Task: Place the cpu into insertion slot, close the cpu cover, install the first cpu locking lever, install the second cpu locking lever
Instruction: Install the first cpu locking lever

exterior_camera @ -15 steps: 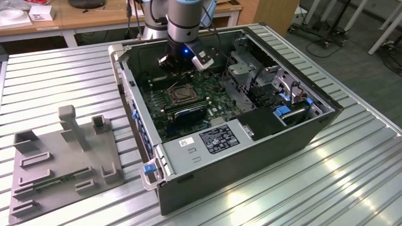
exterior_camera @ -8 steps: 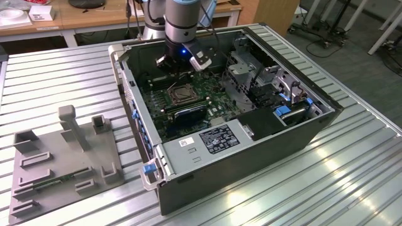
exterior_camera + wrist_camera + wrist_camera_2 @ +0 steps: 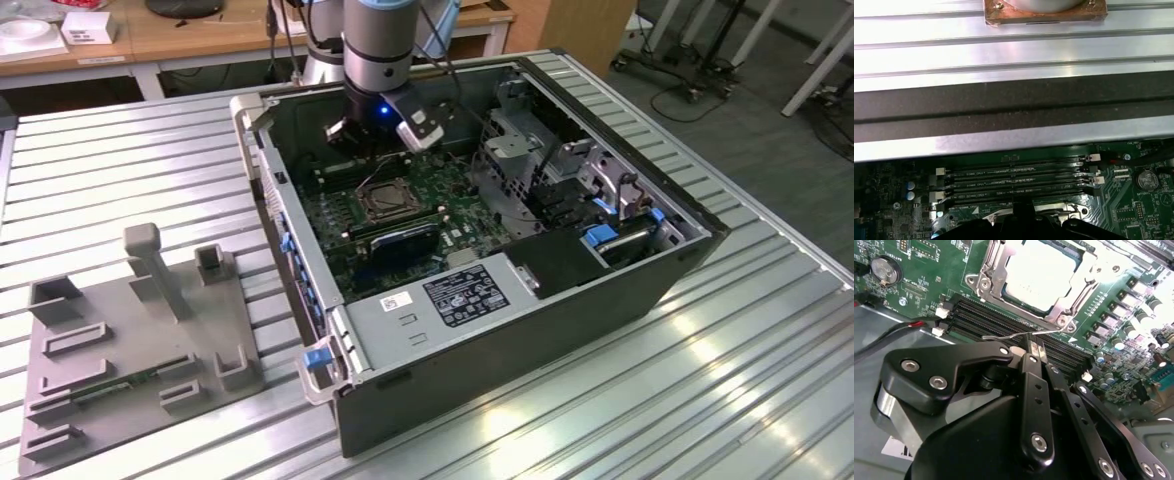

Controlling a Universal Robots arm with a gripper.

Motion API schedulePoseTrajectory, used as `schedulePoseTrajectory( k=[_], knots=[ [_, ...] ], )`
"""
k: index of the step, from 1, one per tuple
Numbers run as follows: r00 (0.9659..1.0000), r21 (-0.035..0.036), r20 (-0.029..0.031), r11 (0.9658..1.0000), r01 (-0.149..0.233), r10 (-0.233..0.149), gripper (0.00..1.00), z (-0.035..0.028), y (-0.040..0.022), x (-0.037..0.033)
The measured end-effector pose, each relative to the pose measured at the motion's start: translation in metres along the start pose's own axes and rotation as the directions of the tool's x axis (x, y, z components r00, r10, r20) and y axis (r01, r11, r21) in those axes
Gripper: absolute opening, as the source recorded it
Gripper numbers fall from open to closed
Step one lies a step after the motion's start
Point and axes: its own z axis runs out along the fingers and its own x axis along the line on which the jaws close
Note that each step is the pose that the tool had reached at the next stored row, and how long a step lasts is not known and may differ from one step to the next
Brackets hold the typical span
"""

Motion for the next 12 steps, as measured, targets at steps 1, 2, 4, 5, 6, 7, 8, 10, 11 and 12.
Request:
schedulePoseTrajectory(
  k=[1,2,4,5,6,7,8,10,11,12],
  knots=[
    [1.0,-0.0002,0.0001,1.0,0.0,0.0,0.11,-0.0011,0.0003,-0.0001],
    [1.0,-0.0002,0.0,1.0,0.0,0.0,0.11,-0.0023,0.0006,-0.0001],
    [1.0,-0.0003,0.0,1.0,0.0,0.0,0.11,-0.0046,0.0011,-0.0001],
    [1.0,-0.0003,0.0001,1.0,0.0,0.0,0.11,-0.0052,0.0012,-0.0002],
    [1.0,-0.0016,0.0,1.0,0.0,0.0,0.11,-0.0052,0.0013,-0.0002],
    [1.0,-0.0019,0.0,1.0,0.0,0.0,0.11,-0.0051,0.0013,-0.0002],
    [1.0,-0.0019,0.0,1.0,0.0,0.0,0.11,-0.0052,0.0013,-0.0002],
    [1.0,-0.0025,-0.0002,1.0,0.0,0.0,0.11,-0.0053,0.0013,-0.0002],
    [1.0,-0.0039,-0.0004,1.0,0.0,0.0,0.11,-0.0053,0.0013,-0.0002],
    [1.0,-0.0057,-0.0005,1.0,0.0,0.0,0.11,-0.0053,0.0013,-0.0002]
  ],
)
